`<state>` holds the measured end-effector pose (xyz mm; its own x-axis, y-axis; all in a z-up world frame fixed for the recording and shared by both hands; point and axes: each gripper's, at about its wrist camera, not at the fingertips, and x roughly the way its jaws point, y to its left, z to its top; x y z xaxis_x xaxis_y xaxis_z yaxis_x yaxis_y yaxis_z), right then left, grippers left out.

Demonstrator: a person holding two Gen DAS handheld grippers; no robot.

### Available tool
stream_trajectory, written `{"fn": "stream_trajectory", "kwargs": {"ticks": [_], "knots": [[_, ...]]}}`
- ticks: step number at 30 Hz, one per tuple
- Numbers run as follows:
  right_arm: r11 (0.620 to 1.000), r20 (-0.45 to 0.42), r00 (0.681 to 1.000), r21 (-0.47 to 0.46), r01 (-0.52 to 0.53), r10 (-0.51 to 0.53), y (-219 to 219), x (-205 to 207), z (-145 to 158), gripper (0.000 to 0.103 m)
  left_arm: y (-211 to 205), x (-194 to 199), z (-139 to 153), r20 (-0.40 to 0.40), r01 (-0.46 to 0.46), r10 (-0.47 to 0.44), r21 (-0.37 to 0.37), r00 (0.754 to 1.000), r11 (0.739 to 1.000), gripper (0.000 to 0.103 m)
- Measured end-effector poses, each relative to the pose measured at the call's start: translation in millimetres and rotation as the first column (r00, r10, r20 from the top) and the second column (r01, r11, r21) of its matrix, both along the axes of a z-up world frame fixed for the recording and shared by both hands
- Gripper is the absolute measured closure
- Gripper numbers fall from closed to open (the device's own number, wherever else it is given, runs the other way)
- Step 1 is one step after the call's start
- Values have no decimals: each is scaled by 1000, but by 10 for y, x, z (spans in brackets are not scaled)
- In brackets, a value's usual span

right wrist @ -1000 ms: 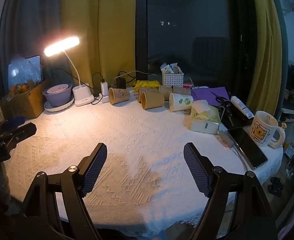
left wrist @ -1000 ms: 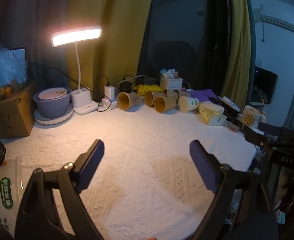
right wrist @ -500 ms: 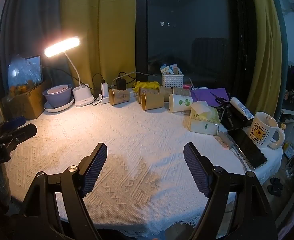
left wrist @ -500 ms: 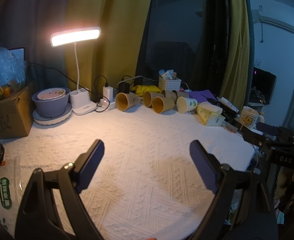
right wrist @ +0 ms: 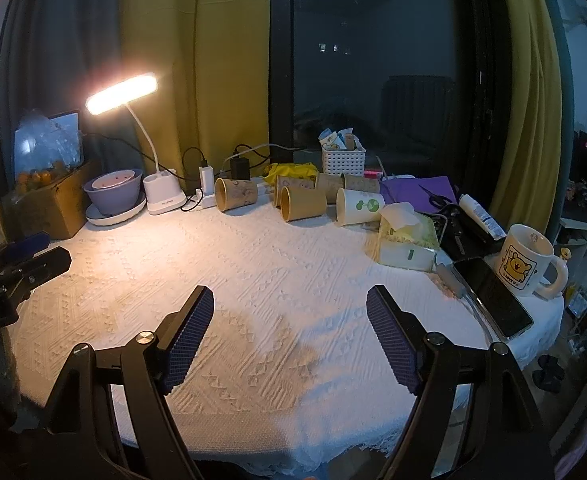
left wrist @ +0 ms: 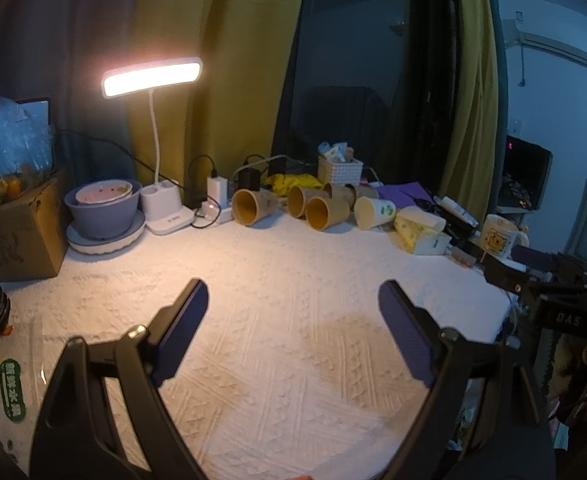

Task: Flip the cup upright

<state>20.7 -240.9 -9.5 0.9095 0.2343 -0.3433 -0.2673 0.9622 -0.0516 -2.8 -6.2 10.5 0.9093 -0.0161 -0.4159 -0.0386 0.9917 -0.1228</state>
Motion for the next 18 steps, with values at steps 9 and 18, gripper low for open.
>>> {"fn": "stream_trajectory", "kwargs": {"ticks": [9,18], "knots": [[1000,8,1000,-5,2,-2,6,-19,16,21,-13,-11,12,7,10,-10,7,1000,1000,15],[1000,14,1000,-5,2,-2,2,-44,35,21,-57,-14,18,16,14,-14,16,1000,1000,15]]}}
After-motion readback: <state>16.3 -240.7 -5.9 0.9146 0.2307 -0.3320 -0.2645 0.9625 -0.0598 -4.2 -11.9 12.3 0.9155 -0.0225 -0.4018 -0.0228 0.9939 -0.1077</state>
